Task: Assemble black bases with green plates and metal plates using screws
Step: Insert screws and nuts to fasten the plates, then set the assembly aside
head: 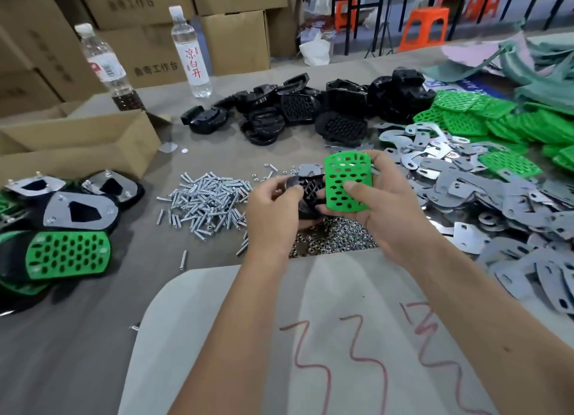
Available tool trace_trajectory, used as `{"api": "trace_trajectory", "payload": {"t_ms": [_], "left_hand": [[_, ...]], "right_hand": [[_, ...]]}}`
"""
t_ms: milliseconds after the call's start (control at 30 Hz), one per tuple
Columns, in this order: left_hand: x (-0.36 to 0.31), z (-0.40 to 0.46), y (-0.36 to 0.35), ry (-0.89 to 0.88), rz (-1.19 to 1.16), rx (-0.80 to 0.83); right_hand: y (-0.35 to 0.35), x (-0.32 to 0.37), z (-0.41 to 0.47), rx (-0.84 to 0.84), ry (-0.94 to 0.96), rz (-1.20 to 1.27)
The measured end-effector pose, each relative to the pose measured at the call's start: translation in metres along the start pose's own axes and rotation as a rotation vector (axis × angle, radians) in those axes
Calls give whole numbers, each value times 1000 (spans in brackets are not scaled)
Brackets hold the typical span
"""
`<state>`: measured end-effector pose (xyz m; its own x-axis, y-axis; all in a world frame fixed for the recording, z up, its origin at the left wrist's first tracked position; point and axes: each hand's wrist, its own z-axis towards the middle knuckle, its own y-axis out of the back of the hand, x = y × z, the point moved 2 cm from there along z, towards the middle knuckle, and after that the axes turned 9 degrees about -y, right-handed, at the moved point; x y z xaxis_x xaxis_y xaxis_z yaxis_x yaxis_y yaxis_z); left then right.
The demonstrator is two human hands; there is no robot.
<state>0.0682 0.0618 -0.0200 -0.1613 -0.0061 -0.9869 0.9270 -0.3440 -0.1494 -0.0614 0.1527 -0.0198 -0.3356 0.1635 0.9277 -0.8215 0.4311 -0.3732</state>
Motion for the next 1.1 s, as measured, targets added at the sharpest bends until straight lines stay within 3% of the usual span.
{"api": "trace_trajectory", "payload": {"t_ms": [567, 833, 1100], "left_hand": [[3, 9, 3, 40, -29, -29], [5, 11, 4, 40, -54, -23], [6, 13, 4, 54, -46, -30]], "right_hand": [[-3, 1, -1, 71, 116, -150], [-4, -2, -1, -9, 51, -114], [-1, 2, 0, -65, 153, -270]]}}
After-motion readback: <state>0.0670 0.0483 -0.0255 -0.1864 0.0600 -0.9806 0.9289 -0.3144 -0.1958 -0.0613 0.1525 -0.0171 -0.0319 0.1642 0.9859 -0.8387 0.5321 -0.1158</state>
